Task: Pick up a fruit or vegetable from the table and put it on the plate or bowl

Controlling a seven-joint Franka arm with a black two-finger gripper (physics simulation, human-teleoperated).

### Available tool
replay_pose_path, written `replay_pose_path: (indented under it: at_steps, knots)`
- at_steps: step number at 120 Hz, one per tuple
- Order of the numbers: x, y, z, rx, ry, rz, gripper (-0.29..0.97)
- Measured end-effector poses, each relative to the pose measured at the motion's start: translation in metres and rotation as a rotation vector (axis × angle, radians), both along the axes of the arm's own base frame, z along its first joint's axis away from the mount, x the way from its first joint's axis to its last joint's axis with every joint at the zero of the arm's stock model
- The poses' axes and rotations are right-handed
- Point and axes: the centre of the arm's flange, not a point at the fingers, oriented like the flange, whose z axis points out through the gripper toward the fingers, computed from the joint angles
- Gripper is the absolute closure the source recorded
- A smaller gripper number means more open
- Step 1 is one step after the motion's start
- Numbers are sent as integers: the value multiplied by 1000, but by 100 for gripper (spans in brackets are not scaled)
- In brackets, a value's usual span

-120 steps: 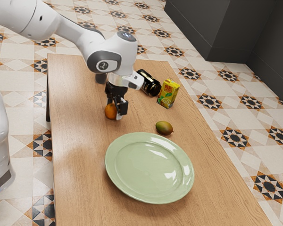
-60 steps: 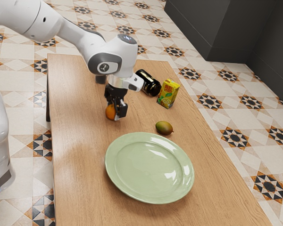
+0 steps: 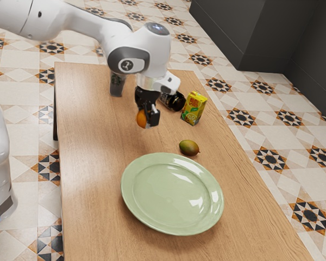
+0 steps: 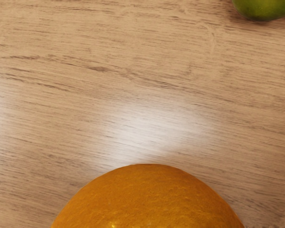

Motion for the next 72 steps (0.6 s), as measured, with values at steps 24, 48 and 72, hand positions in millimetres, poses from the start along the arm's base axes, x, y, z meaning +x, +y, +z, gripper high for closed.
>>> replay_pose_path:
  at_steps: [24,48,72]
  knots:
    - [11,-76,55,55,-30,-121,34]
    - [19,-185,45,70,29,-285,34]
    - [10,-234,35,67,60,-326,34]
